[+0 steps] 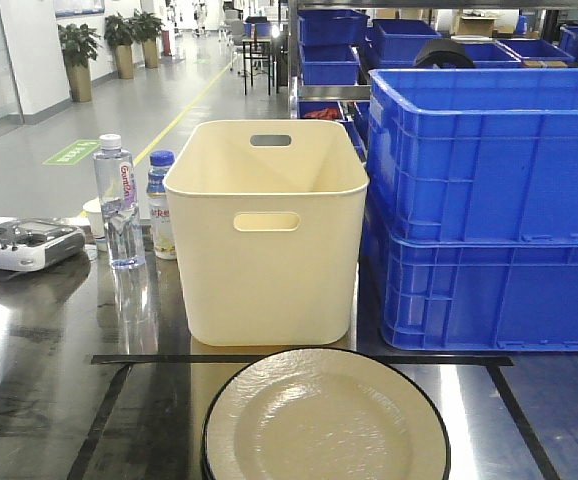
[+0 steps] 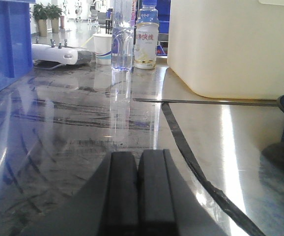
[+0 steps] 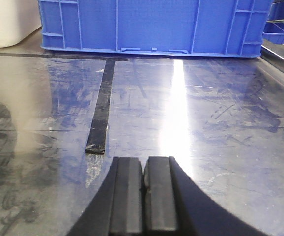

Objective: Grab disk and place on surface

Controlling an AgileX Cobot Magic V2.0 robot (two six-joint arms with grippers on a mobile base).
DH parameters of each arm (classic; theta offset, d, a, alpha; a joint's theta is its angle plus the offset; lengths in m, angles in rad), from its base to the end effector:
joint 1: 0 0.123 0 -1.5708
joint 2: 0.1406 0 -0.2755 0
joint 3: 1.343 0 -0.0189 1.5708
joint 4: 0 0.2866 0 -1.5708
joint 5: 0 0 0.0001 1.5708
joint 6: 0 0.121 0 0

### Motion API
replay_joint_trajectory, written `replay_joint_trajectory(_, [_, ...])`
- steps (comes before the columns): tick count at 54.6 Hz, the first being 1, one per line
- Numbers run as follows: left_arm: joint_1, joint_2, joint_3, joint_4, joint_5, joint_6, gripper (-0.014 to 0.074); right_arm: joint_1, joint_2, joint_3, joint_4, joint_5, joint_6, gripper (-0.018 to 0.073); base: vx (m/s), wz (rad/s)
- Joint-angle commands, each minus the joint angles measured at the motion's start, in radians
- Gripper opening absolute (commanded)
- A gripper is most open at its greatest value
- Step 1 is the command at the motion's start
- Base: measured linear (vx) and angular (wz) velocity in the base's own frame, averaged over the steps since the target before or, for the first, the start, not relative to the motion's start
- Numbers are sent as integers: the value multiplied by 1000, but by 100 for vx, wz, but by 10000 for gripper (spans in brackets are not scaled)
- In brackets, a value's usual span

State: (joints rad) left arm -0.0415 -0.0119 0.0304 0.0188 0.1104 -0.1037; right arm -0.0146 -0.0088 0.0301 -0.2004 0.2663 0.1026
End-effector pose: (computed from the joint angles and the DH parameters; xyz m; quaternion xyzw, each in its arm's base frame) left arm 0.1322 -0.0052 0.1917 -0.0164 0.7215 -0.0430 0.6909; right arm 0.1300 -0.0083 0.1734 -0.0128 0.7725 -0.0537 0.6326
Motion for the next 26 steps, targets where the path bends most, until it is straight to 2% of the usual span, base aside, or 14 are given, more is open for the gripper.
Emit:
replay_joint_trajectory(1, [1,-13,-24,3,-83,-9,-7,-6,0,7,-4,-86,-2,-8,0,0])
replay_joint_trajectory(26, [1,-13,-24,3,-83,-9,-7,-6,0,7,-4,-86,-2,-8,0,0])
